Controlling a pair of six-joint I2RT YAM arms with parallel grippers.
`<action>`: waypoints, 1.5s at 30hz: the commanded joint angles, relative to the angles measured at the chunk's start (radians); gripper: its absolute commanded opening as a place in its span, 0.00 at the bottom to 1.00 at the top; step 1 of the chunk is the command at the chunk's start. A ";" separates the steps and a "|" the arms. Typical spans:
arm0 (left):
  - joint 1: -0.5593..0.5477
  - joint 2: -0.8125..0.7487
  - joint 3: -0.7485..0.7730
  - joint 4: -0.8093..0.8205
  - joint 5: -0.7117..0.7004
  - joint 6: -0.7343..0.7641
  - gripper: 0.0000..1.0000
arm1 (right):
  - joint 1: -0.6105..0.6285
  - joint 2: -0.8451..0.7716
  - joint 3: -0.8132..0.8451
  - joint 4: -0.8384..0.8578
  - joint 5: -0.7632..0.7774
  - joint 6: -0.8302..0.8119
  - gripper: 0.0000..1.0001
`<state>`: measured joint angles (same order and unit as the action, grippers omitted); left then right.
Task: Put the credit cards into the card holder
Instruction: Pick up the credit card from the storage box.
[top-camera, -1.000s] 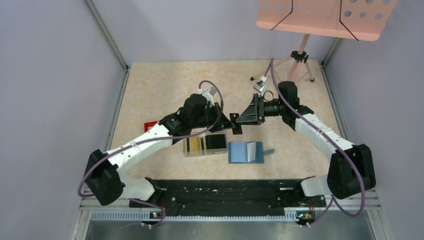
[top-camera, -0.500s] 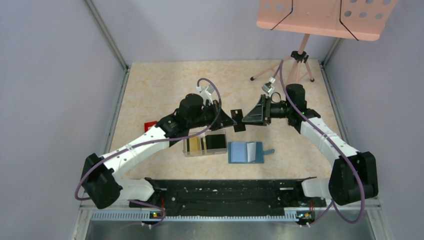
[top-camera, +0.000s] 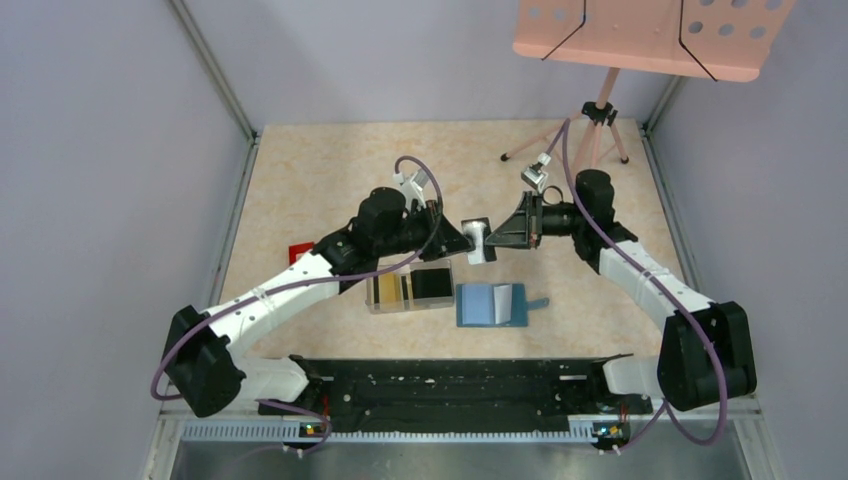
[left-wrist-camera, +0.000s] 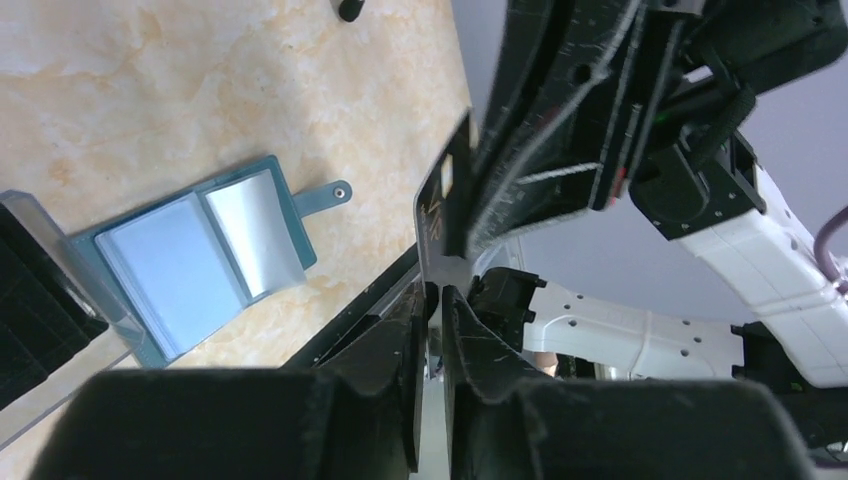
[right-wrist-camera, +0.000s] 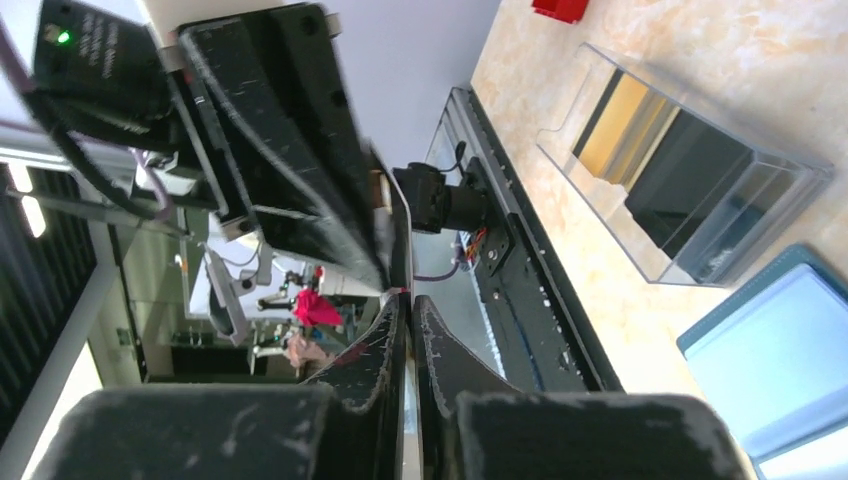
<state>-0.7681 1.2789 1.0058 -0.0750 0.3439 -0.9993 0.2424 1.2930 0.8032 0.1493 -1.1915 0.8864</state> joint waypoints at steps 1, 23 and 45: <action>-0.003 0.015 0.001 0.035 -0.001 -0.009 0.25 | 0.014 -0.027 -0.004 0.144 -0.054 0.072 0.00; -0.002 0.002 0.112 -0.264 -0.197 0.039 0.63 | -0.010 0.023 0.112 -0.386 0.242 0.296 0.00; -0.002 -0.024 0.131 -0.338 -0.255 0.086 0.64 | -0.019 0.003 -0.167 0.309 0.155 0.833 0.00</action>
<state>-0.7685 1.2648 1.0992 -0.4244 0.0879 -0.9318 0.2314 1.3113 0.5694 0.5659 -1.0130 1.8515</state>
